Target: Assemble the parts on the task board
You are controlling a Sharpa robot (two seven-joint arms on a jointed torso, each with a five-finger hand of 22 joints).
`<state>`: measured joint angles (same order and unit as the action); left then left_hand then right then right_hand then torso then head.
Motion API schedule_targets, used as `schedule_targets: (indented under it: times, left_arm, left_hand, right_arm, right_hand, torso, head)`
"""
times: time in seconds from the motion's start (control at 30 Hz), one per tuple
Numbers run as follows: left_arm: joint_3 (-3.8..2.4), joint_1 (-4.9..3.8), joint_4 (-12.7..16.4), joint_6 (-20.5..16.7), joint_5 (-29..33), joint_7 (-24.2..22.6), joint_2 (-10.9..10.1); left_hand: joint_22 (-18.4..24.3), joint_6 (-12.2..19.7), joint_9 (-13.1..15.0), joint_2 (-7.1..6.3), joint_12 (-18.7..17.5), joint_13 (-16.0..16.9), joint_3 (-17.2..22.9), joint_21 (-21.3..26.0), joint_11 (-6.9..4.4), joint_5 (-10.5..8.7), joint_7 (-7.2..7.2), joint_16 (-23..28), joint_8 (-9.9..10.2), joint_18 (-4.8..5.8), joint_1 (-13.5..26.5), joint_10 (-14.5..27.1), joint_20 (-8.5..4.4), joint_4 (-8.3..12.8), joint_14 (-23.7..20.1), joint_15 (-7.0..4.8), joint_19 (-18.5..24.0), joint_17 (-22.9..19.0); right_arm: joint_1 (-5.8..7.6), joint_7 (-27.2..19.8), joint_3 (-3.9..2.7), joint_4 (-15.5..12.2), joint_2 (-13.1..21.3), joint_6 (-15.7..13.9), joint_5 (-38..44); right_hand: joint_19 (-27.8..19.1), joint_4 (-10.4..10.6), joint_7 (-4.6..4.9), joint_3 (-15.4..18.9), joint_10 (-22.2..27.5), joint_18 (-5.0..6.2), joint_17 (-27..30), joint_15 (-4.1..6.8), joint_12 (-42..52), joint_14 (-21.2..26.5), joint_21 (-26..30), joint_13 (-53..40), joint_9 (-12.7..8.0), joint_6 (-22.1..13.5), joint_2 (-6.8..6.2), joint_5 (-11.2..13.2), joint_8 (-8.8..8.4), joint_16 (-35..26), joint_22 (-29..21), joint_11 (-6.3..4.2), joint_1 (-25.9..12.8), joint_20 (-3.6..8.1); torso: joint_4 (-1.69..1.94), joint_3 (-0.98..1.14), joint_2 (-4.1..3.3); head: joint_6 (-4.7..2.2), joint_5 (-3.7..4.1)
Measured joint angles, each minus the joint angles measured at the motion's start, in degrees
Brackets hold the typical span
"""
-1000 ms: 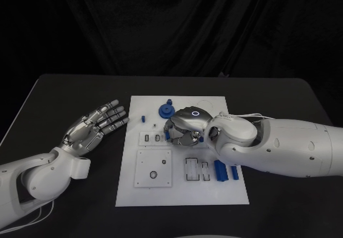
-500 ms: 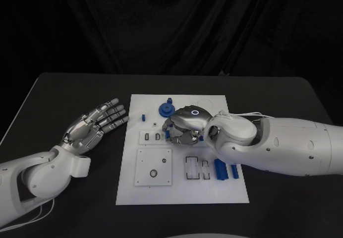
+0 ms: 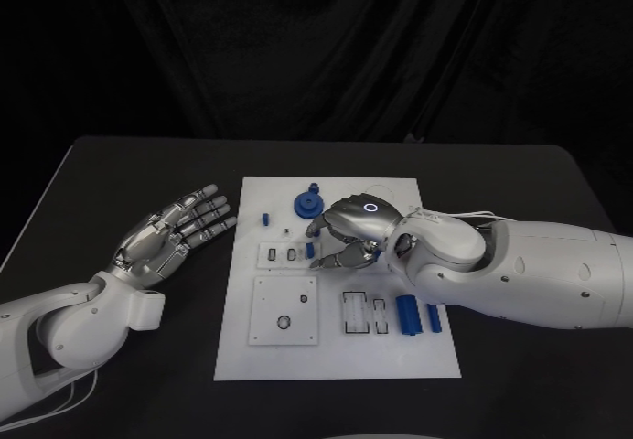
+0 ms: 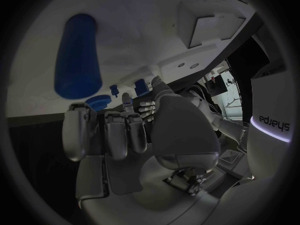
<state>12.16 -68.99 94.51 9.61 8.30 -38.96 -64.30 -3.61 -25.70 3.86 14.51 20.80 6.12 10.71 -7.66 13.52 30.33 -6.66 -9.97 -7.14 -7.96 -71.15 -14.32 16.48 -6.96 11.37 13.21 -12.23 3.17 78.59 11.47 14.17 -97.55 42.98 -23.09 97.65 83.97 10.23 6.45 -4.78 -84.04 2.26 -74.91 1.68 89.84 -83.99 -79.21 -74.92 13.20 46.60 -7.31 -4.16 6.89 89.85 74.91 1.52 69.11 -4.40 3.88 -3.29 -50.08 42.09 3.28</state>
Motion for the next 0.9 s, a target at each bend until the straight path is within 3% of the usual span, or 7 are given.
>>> schedule_targets:
  times: [0.33, 0.47, 0.57, 0.67, 0.7, 0.8, 0.9]
  left_arm:
    - [-0.07, 0.00, 1.4, -0.9, 0.0, 0.0, -1.0]
    - [-0.32, -0.07, 2.4, -2.2, -0.2, 0.0, -1.7]
    - [-0.37, -0.93, 2.9, -3.6, -0.8, 0.0, -1.9]
    - [-0.45, -2.72, 3.2, -5.2, -1.4, 0.0, -1.7]
    - [-0.42, -3.54, 3.3, -5.8, -1.5, 0.0, -1.6]
    - [-0.32, -6.89, 3.4, -7.8, -2.0, 0.0, -0.4]
    - [-0.22, -9.87, 3.2, -10.0, -2.8, 0.0, 1.2]
  left_hand:
    - [-0.4, -0.8, 0.2, -0.45, 1.2, 0.2, 1.5, -1.1, 0.28, 0.29, 0.02, -0.6, -0.4, 0.93, 1.0, -0.3, 0.49, 0.5, 0.1, 0.27, -1.6, 0.0]
    - [-2.6, -2.8, 0.4, -1.62, 4.1, 0.9, 3.5, -6.1, 1.02, 1.12, -0.31, -5.5, -1.1, 0.92, 1.4, -3.1, 0.20, 2.3, 5.4, 1.00, -9.9, 1.1]
    - [-3.7, -3.5, 0.4, -2.35, 5.6, 1.2, 5.6, -8.7, 1.34, 1.12, -0.67, -10.2, -1.1, 0.92, 1.1, -4.3, 0.03, 4.4, 10.4, 0.95, -13.6, 2.4]
    - [-5.3, -4.5, 0.4, -3.09, 8.1, 2.1, 7.7, -11.9, 1.74, 1.12, -1.02, -14.3, -1.3, 0.93, 1.9, -6.6, -0.23, 5.0, 14.2, 1.03, -17.0, 3.6]
    - [-5.8, -4.6, 0.4, -3.23, 8.7, 2.4, 8.0, -12.7, 1.87, 1.12, -1.15, -15.2, -1.3, 0.92, 2.0, -7.0, -0.33, 5.0, 14.7, 1.08, -17.6, 3.9]
    - [-9.8, -7.3, 0.7, -3.71, 13.5, 4.8, 9.1, -20.0, 1.40, 1.12, -1.95, -24.1, -2.0, 0.93, 2.5, -11.9, -1.50, 5.8, 22.1, -0.73, -23.7, 7.8]
    - [-15.9, -9.5, 0.7, -4.67, 17.0, 7.1, 10.6, -29.4, 0.64, 1.12, -2.80, -34.4, -2.0, 0.92, 3.4, -14.8, -3.22, 6.0, 21.8, -1.56, -24.0, 14.0]
  right_arm:
    - [0.67, -7.2, -0.02, -2.3, 4.9, -7.8, -6.3]
    - [1.26, -9.9, -0.01, -2.9, 6.9, -9.7, -10.8]
    - [1.87, -12.0, 0.04, -2.9, 8.3, -11.1, -15.4]
    - [2.39, -14.6, 0.03, -2.8, 9.8, -12.1, -21.1]
    - [2.50, -15.5, 0.03, -2.8, 10.4, -12.2, -23.0]
    - [2.71, -18.7, 0.01, -2.5, 12.6, -12.3, -30.3]
    - [2.69, -21.6, 0.04, -1.9, 14.6, -11.8, -38.1]
  right_hand:
    - [0.0, 4.7, 0.03, 1.9, 0.0, -0.01, 0.0, 0.41, 0.0, 0.0, -0.5, 0.0, -0.3, 2.7, 1.30, -1.8, 1.64, 0.0, 0.0, 0.01, -2.2, 0.00]
    - [0.0, 5.4, 0.34, 1.8, 0.0, 0.00, 0.0, 0.41, 0.0, 0.0, -0.4, 0.0, -0.6, 3.0, 2.46, -5.0, 1.66, 0.0, 0.0, 0.01, -2.7, 0.00]
    - [0.0, 5.8, 0.43, 1.4, 0.1, 0.00, 0.0, 0.29, 0.0, 0.0, 0.5, 0.0, -0.6, 3.9, 4.50, -8.3, 2.21, 0.0, 0.0, 0.23, -2.3, 0.00]
    - [-0.1, 6.0, 0.70, 1.2, 0.1, 0.00, 0.0, -0.06, 0.0, 0.0, 1.2, 0.0, -0.7, 4.4, 5.56, -10.4, 2.44, 0.0, 0.0, 0.60, -2.1, -0.12]
    - [-0.5, 6.2, 0.65, 0.7, 0.1, 0.00, 0.0, -0.42, 0.0, 0.0, 2.0, 0.0, -0.7, 5.2, 6.92, -12.1, 2.90, 0.0, 0.0, 1.00, -2.2, -0.51]
    - [-2.3, 6.4, 0.63, 0.2, 0.0, 0.91, 0.0, -0.76, 0.0, -0.1, 4.4, 0.0, -0.7, 6.1, 9.40, -13.6, 3.32, 0.0, 0.0, 1.06, -3.6, -1.09]
    - [-2.5, 6.4, 0.84, 0.2, 0.0, 0.91, 0.0, -0.83, 0.0, 0.0, 4.9, 0.0, -0.7, 6.3, 10.44, -13.6, 3.60, 0.0, 0.0, 1.06, -4.7, -1.23]
  torso:
    - [-0.02, 0.01, 0.02]
    - [-0.08, 0.01, 0.18]
    - [-0.09, 0.05, 0.47]
    - [-0.08, 0.16, 0.96]
    - [-0.07, 0.23, 1.18]
    - [-0.06, 0.47, 1.79]
    - [-0.07, 0.75, 2.55]
  head:
    - [-2.43, -1.20]
    - [-3.67, -2.02]
    - [-4.33, -2.24]
    - [-4.94, -2.49]
    - [-5.05, -2.62]
    - [-5.22, -3.20]
    - [-5.00, -3.59]
